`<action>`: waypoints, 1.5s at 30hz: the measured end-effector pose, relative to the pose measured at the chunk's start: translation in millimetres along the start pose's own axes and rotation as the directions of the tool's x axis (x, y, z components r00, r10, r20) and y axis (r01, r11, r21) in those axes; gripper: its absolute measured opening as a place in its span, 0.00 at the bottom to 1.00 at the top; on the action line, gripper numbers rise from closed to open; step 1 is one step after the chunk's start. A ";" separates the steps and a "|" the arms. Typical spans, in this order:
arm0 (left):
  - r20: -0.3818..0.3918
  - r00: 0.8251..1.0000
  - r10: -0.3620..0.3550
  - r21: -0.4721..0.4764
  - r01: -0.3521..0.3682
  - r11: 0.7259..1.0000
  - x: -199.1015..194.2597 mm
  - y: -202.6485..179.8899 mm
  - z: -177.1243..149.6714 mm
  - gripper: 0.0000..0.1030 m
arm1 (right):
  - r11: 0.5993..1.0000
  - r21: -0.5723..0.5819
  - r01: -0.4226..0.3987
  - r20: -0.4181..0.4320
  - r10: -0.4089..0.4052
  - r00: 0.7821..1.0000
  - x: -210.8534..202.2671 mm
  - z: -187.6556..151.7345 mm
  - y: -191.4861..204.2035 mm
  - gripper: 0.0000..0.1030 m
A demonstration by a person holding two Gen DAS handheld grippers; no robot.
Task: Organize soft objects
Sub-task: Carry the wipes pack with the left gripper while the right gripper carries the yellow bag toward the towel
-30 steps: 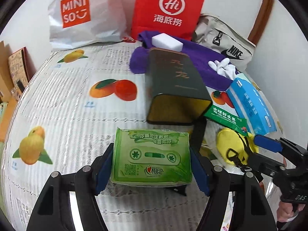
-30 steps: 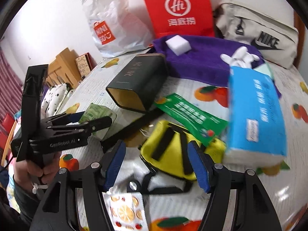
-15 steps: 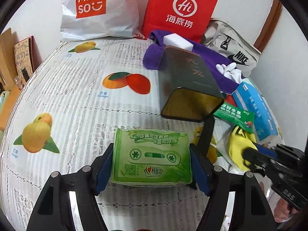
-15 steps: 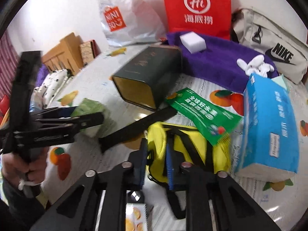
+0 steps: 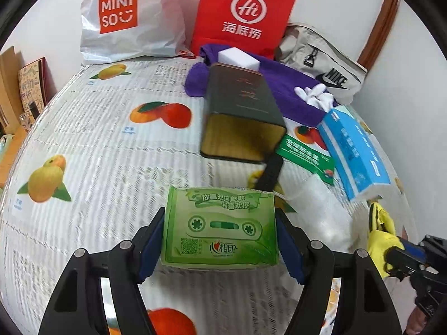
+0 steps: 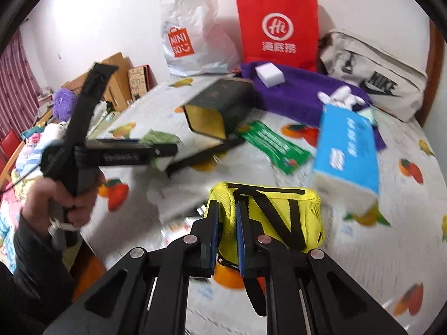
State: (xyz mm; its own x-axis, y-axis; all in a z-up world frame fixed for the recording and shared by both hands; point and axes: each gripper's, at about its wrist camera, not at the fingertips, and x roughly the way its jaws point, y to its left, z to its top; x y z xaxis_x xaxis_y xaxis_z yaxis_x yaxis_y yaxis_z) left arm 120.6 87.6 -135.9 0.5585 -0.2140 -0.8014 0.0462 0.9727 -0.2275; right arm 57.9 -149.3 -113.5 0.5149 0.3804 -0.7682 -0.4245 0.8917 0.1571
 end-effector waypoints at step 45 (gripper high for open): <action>-0.034 0.999 0.040 0.000 -0.040 0.999 11.3 -17.1 -1.3 0.68 | 0.995 0.092 0.023 -0.048 -0.018 0.999 24.0 -20.9 -62.6 0.12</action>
State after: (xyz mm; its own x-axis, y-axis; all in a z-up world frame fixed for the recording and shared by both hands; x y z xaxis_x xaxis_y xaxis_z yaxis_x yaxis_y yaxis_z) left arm 125.0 68.5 -141.8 0.5315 -0.1781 -0.8281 0.0238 0.9804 -0.1956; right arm 81.3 -201.1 -154.8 0.4865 0.3518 -0.7998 -0.3422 0.9189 0.1960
